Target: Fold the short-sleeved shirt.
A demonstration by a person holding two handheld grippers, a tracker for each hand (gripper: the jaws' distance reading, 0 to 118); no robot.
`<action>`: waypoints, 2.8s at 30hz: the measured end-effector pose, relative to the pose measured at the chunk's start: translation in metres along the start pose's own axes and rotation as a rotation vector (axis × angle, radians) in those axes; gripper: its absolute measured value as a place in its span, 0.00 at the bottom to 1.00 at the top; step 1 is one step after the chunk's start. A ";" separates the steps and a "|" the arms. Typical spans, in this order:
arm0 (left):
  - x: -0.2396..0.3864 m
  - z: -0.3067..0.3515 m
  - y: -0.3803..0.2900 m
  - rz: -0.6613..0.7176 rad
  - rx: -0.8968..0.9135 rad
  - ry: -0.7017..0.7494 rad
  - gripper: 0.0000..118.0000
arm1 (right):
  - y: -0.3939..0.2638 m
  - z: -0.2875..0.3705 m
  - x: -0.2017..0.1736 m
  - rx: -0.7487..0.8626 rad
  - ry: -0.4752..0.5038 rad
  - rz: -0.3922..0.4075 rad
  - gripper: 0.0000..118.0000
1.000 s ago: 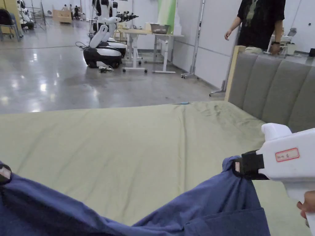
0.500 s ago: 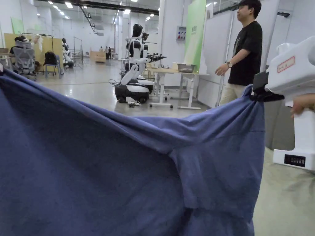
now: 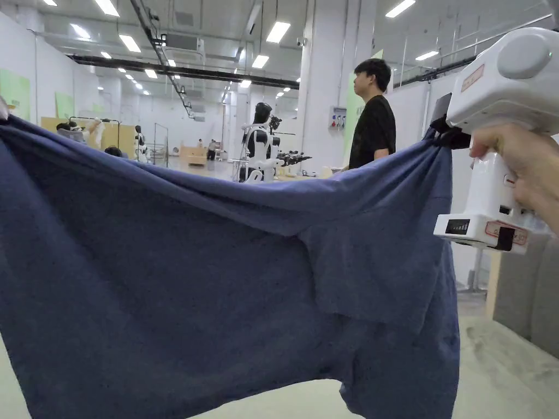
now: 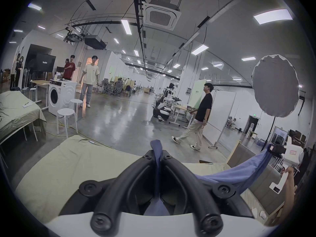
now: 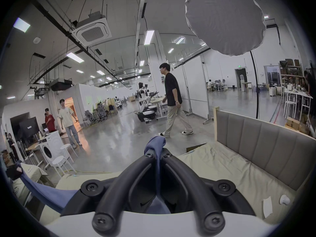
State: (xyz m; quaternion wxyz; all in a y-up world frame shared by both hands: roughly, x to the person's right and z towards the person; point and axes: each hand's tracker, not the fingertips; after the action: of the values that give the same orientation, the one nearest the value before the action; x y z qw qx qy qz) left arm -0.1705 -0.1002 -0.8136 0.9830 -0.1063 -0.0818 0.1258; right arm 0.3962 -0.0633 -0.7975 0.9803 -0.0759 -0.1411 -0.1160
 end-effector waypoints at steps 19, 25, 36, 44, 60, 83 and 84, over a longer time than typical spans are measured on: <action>-0.024 -0.056 -0.207 -0.016 -0.414 -0.125 0.03 | -0.197 -0.005 0.078 -0.379 -0.002 0.118 0.03; -0.043 -0.007 -0.290 0.067 -0.533 -0.124 0.03 | -0.282 0.041 0.117 -0.589 -0.027 0.101 0.03; -0.046 0.122 -0.388 0.133 -0.595 -0.128 0.03 | -0.376 0.169 0.172 -0.726 -0.020 -0.051 0.03; -0.062 0.209 -0.393 0.230 -0.521 -0.154 0.03 | -0.390 0.248 0.204 -0.700 -0.024 -0.092 0.03; -0.083 0.322 -0.459 0.209 -0.747 -0.033 0.03 | -0.447 0.354 0.235 -0.810 -0.117 -0.043 0.05; -0.046 0.333 -0.368 0.240 -0.553 -0.126 0.00 | -0.455 0.368 0.154 -0.776 0.108 -0.002 0.03; -0.042 0.313 -0.363 0.212 -0.553 -0.127 0.00 | -0.455 0.366 0.152 -0.773 0.118 -0.009 0.03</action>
State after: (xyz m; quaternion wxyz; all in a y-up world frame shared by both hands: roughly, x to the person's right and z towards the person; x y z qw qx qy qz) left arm -0.1858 -0.3955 -0.4337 0.8911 -0.3696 -0.1627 0.2070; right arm 0.3298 -0.4652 -0.3529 0.8854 -0.4319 -0.0305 -0.1691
